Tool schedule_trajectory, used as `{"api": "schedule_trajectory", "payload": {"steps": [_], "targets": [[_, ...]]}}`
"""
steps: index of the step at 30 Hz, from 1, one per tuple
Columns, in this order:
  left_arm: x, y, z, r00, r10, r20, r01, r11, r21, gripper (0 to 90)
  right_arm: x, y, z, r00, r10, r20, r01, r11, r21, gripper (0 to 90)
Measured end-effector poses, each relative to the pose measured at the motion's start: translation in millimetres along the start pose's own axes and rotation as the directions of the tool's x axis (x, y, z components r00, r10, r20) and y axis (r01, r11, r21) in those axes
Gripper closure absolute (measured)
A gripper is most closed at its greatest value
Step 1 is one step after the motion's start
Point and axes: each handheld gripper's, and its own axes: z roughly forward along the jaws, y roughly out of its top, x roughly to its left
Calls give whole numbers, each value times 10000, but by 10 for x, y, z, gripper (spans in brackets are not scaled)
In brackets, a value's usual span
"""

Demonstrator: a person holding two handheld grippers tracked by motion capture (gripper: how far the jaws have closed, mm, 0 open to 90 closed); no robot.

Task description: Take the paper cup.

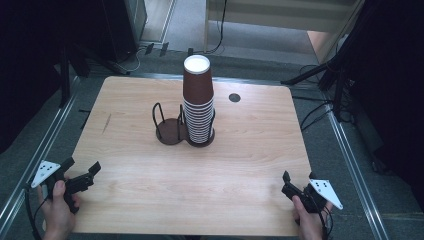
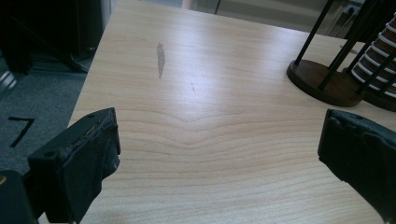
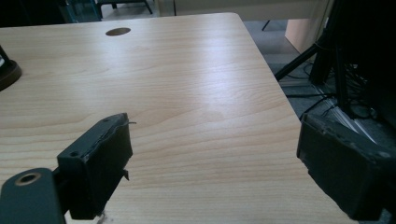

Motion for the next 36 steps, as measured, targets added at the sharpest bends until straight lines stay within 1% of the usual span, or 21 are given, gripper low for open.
{"api": "schedule_trajectory", "payload": {"steps": [3,4,5,6,7,8,9,12,13,14,17,19,21,24,26,27,28,29,31,34,36], "targets": [[-2,-2,3,10000,68,19,-68,10000,41,0,13,3,-5,10000,-28,-7,28,10000,-17,123],[-1,-1,4,10000,52,0,-52,10000,67,0,19,7,0,9999,-132,76,132,9999,28,122],[1,-1,8,10000,-60,-17,60,10000,48,0,34,23,1,9996,-286,3,286,9996,66,111],[1,-1,8,10000,-60,-17,60,10000,48,0,34,23,1,9996,-286,3,286,9996,66,111],[12,5,20,9999,-124,-91,124,9999,53,0,50,45,-4,9990,-298,-344,302,9995,120,73],[12,5,20,9999,-124,-91,124,9999,53,0,50,45,-4,9990,-298,-344,302,9995,120,73],[16,8,27,9998,-155,-134,156,9998,77,0,65,76,-2,9977,-317,-593,328,9993,172,45],[13,8,39,9992,-221,-323,223,9997,51,0,79,115,-1,9974,-382,-604,388,9992,77,31],[14,8,37,9992,-224,-344,225,9997,29,0,98,159,-11,9974,-317,-652,320,9995,32,23],[16,9,38,9991,-246,-345,247,9997,37,0,111,181,-16,9977,-329,-600,330,9995,7,23],[10,6,38,9995,-132,-294,134,9999,68,0,130,224,-30,9973,-335,-657,333,9994,-41,23],[0,3,36,9996,-43,-265,46,10000,85,0,157,300,-50,9974,-216,-686,203,9996,-190,24],[-3,0,35,9996,-59,-266,62,9999,93,0,181,358,-62,9978,-197,-628,180,9995,-274,24],[0,-2,34,9995,-131,-279,134,9999,89,0,218,436,-69,9971,-236,-719,203,9988,-454,24],[-1,-1,37,9995,-90,-312,93,9999,107,0,230,460,-70,9971,-244,-721,204,9982,-559,24],[-4,-1,39,9995,-72,-323,76,9999,121,0,248,485,-72,9968,-179,-779,134,9982,-585,24],[-8,-2,41,9994,-84,-341,88,9999,111,0,286,529,-78,9962,-258,-837,195,9970,-752,25],[-10,-1,42,9993,-85,-364,90,9999,133,0,286,529,-78,9962,-258,-837,195,9970,-752,25],[-12,-1,44,9993,-65,-379,72,9998,176,0,346,584,-75,9943,-482,-949,415,9966,-716,37],[-27,-2,43,9989,69,-472,-60,9998,194,0,407,633,-51,9939,-519,-968,456,9967,-666,41],[-36,-6,41,9990,149,-412,-139,9996,243,0,424,649,-41,9937,-487,-1006,423,9970,-645,42]]}}
